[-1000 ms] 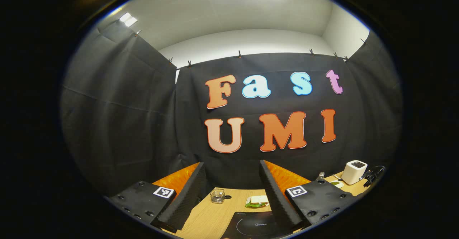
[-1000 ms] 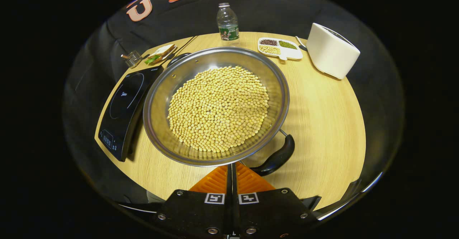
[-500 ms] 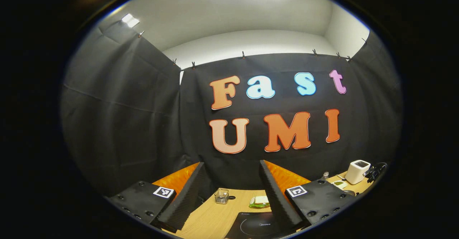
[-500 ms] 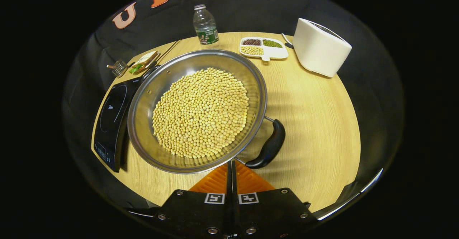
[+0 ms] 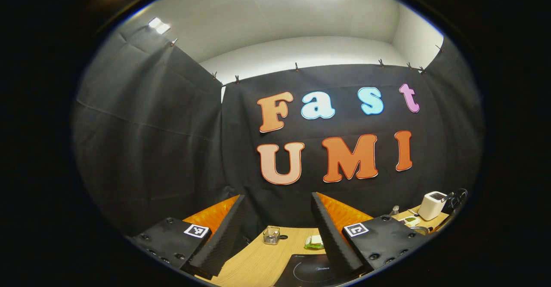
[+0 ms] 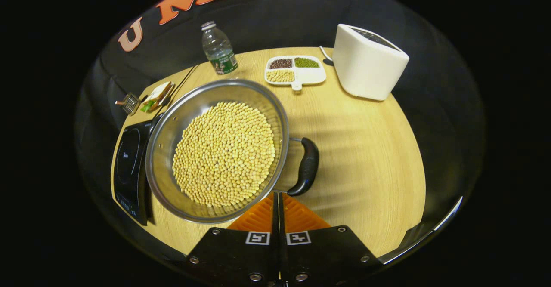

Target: First push the handle of the pot to place it horizontally, then grasp the pot with both hands and set it on the induction cooktop.

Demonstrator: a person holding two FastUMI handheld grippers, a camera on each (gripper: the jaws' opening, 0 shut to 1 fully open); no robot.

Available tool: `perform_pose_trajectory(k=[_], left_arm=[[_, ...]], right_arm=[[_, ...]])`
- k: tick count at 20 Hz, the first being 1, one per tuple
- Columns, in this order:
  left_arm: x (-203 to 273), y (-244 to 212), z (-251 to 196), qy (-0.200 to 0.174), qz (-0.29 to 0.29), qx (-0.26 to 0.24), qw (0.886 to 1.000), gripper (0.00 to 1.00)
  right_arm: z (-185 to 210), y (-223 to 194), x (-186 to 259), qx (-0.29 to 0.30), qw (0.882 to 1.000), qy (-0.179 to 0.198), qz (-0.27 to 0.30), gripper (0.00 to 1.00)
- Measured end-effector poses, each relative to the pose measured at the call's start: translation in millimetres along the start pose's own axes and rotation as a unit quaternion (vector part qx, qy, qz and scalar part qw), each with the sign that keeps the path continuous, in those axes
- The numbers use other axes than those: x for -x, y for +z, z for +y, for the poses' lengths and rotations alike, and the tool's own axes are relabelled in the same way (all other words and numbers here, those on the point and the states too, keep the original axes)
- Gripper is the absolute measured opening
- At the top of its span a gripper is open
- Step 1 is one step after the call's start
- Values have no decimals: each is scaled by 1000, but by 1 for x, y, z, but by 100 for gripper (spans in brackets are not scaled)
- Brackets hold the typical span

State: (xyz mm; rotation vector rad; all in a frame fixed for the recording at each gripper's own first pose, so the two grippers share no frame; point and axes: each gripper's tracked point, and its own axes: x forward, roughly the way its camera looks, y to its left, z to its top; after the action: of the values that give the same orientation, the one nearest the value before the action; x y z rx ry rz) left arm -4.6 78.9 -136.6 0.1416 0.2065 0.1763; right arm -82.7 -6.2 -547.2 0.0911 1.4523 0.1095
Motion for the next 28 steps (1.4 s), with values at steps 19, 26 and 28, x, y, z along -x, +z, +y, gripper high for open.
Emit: perform_pose_trajectory(k=[19,26,28], left_arm=[[-10,-48,-49,-46,54,26,997,99],[-26,-86,-100,-88,101,51,990,99],[-30,-103,-121,-108,125,53,985,98]], right_arm=[[-8,33,-18,-13,1000,-8,-25,0],[-12,45,-22,-24,999,3,-40,0],[-12,49,-21,-28,999,12,-43,0]])
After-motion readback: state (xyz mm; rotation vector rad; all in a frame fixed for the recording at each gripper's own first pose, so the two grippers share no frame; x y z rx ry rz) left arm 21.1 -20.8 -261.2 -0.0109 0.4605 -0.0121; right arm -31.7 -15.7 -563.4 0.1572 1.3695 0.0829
